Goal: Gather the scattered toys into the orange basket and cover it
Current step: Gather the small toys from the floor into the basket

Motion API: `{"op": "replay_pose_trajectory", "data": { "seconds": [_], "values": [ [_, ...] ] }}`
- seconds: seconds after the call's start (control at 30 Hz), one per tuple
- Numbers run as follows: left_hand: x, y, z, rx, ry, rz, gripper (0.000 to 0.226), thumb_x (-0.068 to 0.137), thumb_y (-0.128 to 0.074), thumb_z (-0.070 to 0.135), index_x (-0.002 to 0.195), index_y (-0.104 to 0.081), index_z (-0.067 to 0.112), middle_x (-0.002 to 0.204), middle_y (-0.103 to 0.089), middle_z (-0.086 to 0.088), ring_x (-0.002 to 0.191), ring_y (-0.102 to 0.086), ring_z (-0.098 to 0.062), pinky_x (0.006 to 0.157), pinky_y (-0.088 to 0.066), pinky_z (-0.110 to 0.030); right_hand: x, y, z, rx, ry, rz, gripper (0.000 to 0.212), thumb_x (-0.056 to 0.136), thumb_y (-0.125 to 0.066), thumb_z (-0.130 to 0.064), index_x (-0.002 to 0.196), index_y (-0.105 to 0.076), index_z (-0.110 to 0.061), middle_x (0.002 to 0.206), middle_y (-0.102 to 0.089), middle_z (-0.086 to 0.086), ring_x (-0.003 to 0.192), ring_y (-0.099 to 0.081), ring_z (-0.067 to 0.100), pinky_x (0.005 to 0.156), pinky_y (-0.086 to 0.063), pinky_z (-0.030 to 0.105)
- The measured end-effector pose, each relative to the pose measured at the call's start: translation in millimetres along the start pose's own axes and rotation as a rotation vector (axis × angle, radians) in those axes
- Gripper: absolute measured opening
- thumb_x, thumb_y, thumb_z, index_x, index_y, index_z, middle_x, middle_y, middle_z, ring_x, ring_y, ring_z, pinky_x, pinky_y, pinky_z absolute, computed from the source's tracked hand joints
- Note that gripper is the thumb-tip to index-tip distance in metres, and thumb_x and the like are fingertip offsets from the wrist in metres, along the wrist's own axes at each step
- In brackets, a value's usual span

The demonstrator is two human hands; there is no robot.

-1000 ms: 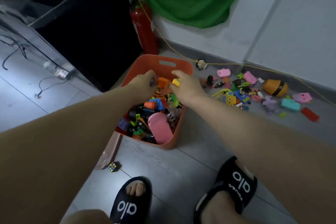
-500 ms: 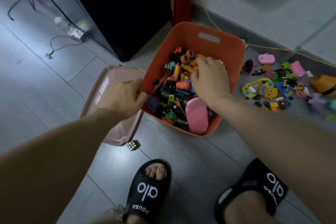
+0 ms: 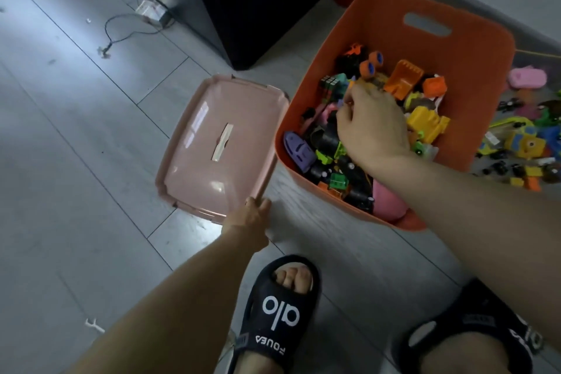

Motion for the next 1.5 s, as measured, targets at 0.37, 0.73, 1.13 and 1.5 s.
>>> {"op": "replay_pose_trajectory", "data": {
  "seconds": [0.37,0.73,1.13,1.5],
  "values": [
    [10.5,19.0,1.2,-0.272,-0.045,0.188,0.042,0.09,-0.059,0.037,0.127,-0.047,0.021,0.113,-0.054,-0.009,0.09,-0.06,-0.023,0.076,-0.057,-0.038,-0.8,-2.8,-1.6,-0.12,0.029,-0.072,0.031,0.099,-0.039,-0.029,0.118,-0.054,-0.009,0.118,-0.059,0.014,0.112,-0.048,0.036,0.089,-0.041,0.045],
    [-86.0,252.3,5.5,-0.695,0.126,0.885,0.029,0.082,-0.048,0.039,0.102,-0.045,0.018,0.094,-0.052,-0.004,0.077,-0.051,-0.022,0.064,-0.043,-0.037,-7.4,112.9,38.1,0.006,-0.094,0.034,0.028,0.097,-0.042,-0.026,0.111,-0.058,-0.007,0.11,-0.06,0.019,0.105,-0.055,0.039,0.081,-0.043,0.042],
    [-88.7,275.2,190.9,-0.364,-0.008,0.397,0.07,0.088,-0.052,0.014,0.146,-0.014,0.022,0.136,-0.03,-0.024,0.115,-0.049,-0.046,0.094,-0.044,-0.049,-48.7,215.3,145.5,0.081,-0.238,0.032,0.034,0.096,-0.044,-0.021,0.127,-0.049,-0.009,0.125,-0.056,0.022,0.112,-0.054,0.041,0.089,-0.048,0.042],
    [-81.9,270.1,364.4,-0.093,-0.3,0.252,0.088,0.083,-0.064,0.042,0.151,-0.008,0.033,0.151,-0.022,-0.021,0.136,-0.029,-0.045,0.108,-0.034,-0.054,-139.4,242.6,318.1,0.238,-0.596,-0.171,0.058,0.092,-0.053,-0.039,0.146,-0.038,-0.022,0.127,-0.056,0.013,0.113,-0.055,0.032,0.082,-0.043,0.028]
  ]
}}
Point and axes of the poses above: each hand's wrist, its own x-axis towards the middle knuckle, its own y-axis out of the back of the hand, z = x × y, the point moved 5 cm from there along x, towards the middle knuckle
